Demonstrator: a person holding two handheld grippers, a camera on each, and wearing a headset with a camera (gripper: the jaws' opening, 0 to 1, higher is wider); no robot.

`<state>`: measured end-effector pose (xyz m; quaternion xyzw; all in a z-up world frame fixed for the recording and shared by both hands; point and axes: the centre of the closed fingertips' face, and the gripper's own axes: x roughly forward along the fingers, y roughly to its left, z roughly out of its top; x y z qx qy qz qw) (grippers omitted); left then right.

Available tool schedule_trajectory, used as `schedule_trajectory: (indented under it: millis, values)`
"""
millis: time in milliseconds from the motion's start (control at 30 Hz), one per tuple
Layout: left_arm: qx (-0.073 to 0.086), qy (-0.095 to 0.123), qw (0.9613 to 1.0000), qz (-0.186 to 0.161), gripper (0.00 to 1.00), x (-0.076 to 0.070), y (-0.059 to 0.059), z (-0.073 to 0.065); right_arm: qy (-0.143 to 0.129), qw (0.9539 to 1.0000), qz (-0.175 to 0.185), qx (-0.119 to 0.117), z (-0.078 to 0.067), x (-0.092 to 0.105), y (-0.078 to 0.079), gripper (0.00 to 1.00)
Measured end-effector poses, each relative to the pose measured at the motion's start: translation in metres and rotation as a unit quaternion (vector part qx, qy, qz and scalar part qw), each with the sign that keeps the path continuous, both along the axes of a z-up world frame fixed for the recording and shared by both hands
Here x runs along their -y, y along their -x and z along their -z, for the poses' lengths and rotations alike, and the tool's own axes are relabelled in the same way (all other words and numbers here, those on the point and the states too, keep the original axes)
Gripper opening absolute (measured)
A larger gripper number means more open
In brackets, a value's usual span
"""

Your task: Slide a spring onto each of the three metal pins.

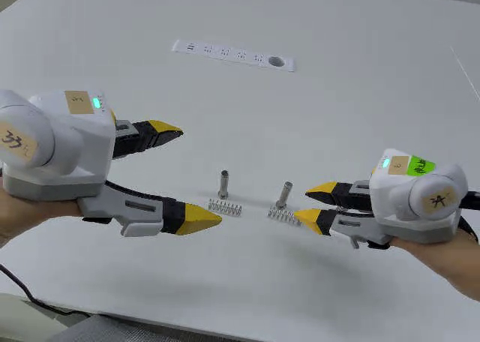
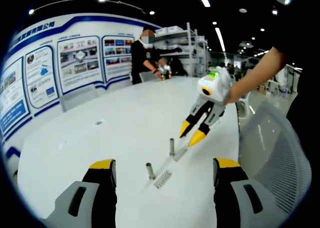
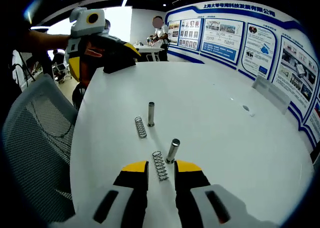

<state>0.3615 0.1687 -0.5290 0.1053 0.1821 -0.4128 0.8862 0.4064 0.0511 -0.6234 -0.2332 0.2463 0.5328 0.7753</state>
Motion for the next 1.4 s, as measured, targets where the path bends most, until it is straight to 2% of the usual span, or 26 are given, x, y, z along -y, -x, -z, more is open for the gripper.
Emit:
schedule_trajectory:
  millis: [67, 300, 633, 700, 833, 967, 1200, 1300, 1400]
  values:
    - [-0.002, 0.001, 1.0, -0.003, 0.81, -0.002, 0.0, 0.001, 0.019, 0.9998, -0.004, 0.0, 0.01, 0.001, -0.002, 0.21]
    - [-0.008, -0.004, 1.0, -0.002, 0.81, -0.005, 0.002, 0.004, 0.039, 0.9989, 0.009, -0.026, 0.032, 0.005, -0.005, 0.19]
    - [-0.02, -0.004, 0.9998, -0.004, 0.81, -0.006, 0.006, 0.01, 0.047, 0.9981, 0.001, -0.041, 0.041, 0.002, -0.005, 0.14]
    - [-0.022, -0.003, 0.9998, -0.001, 0.81, -0.005, 0.007, 0.01, 0.041, 0.9977, 0.008, -0.054, 0.04, 0.0, -0.006, 0.13]
    - [-0.024, 0.0, 0.9997, -0.001, 0.81, -0.004, 0.006, 0.01, 0.041, 0.9973, 0.001, -0.062, 0.04, -0.001, -0.003, 0.12]
    - [-0.026, 0.012, 0.9996, -0.001, 0.8, 0.001, 0.004, 0.009, 0.053, 0.9957, -0.005, -0.076, 0.041, 0.001, 0.002, 0.11]
    - [-0.035, 0.01, 0.9991, 0.02, 0.78, 0.013, 0.005, 0.015, 0.055, 0.9956, -0.022, -0.073, 0.027, 0.005, 0.018, 0.1]
    - [-0.036, 0.015, 0.9987, 0.034, 0.76, 0.022, 0.007, 0.015, 0.047, 0.996, -0.032, -0.069, 0.014, 0.002, 0.028, 0.1]
    - [-0.037, 0.013, 0.998, 0.048, 0.71, 0.03, 0.009, 0.017, 0.029, 0.9968, -0.043, -0.06, -0.006, -0.006, 0.035, 0.1]
